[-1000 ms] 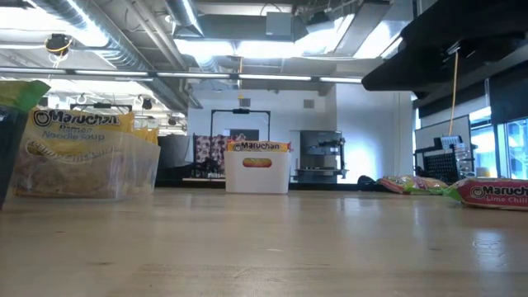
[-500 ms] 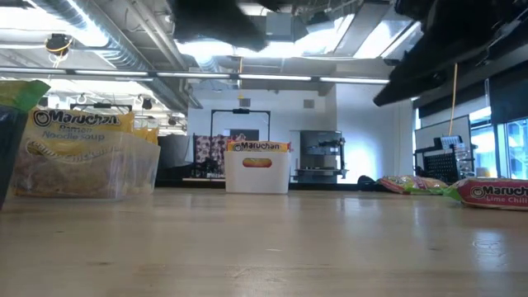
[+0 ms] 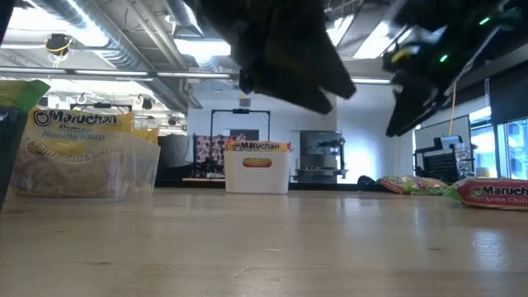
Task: Sort Maruchan noodles
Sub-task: Put the green noodle pack into the black bin
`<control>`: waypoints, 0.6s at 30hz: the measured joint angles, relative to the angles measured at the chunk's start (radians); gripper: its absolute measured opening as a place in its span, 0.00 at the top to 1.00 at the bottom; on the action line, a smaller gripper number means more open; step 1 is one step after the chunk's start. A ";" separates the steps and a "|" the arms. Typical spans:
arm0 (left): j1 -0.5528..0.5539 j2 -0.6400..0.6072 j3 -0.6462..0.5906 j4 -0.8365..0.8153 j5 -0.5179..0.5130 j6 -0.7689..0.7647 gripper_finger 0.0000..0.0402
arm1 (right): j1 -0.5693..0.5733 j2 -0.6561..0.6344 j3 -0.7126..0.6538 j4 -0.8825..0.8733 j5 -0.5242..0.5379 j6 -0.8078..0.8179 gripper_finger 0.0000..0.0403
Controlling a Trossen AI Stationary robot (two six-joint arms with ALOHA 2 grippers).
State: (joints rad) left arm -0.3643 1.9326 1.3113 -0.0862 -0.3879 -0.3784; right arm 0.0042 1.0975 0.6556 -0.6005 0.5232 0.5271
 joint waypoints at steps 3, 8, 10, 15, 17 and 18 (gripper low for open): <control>0.002 0.013 0.000 -0.009 -0.001 0.005 0.45 | -0.190 0.017 0.000 0.011 -0.030 -0.099 0.45; -0.011 0.014 0.000 -0.021 0.002 0.000 0.45 | -0.377 0.034 0.000 -0.092 -0.322 -0.177 0.66; -0.021 0.014 0.000 -0.020 0.002 0.000 0.45 | -0.361 0.032 0.000 -0.144 -0.439 -0.158 0.74; -0.037 0.014 0.000 -0.022 -0.028 0.016 0.45 | -0.217 0.023 0.000 -0.314 -0.590 -0.068 0.94; -0.038 0.014 0.000 -0.022 -0.029 0.021 0.45 | -0.149 0.023 -0.001 -0.364 -0.596 -0.025 0.98; -0.038 0.014 0.000 -0.021 -0.029 0.022 0.45 | -0.117 0.023 -0.001 -0.379 -0.596 0.000 0.99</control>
State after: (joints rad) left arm -0.4026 1.9465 1.3109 -0.1070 -0.4168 -0.3569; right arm -0.1129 1.1210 0.6548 -0.9793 -0.0733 0.5270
